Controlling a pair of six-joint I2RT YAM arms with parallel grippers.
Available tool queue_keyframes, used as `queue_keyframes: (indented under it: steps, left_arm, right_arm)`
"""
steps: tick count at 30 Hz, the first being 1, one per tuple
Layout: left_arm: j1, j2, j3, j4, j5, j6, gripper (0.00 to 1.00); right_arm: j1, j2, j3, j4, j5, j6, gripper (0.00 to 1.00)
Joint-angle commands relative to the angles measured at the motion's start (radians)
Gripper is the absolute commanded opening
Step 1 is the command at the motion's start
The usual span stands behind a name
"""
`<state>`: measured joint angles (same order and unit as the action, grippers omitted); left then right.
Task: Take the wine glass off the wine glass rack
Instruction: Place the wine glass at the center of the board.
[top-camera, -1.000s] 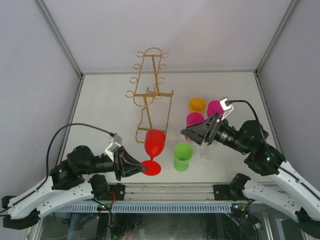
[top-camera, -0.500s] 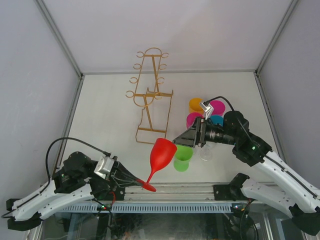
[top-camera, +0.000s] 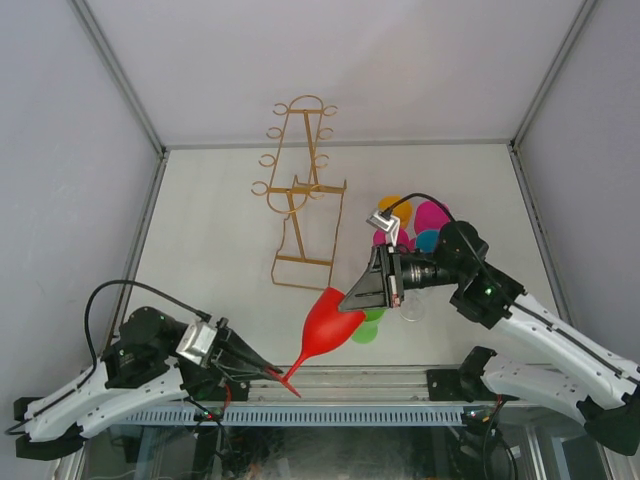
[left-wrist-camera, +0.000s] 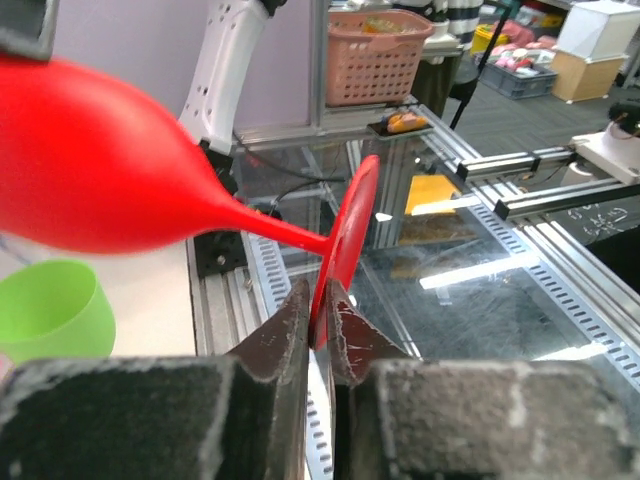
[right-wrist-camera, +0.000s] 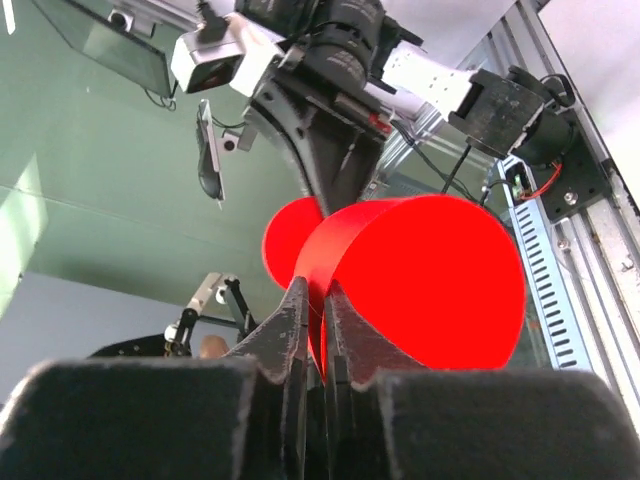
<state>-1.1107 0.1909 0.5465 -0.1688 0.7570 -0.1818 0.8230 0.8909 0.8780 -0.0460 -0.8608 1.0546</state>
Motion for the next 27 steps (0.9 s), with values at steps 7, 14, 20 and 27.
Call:
queue_keyframes:
  steps: [7,14,20,27]
  left_arm:
    - [0.004,-0.027,0.022,-0.161,-0.224,0.023,0.92]
    - [0.004,-0.069,0.065,-0.262,-0.305,0.038,1.0]
    - [0.003,-0.061,0.064,-0.278,-0.508,-0.001,1.0]
    - [0.004,-0.006,0.068,-0.298,-0.665,-0.076,1.0]
  right_arm:
    - [0.041,-0.172,0.024,-0.163,0.102,-0.115,0.0]
    - [0.231,-0.262,0.079,-0.619,0.366,-0.244,0.0]
    - [0.429,-0.232,0.136,-1.007,0.913,-0.199,0.0]
    - [0.504,-0.129,0.137,-1.153,1.275,-0.135,0.0]
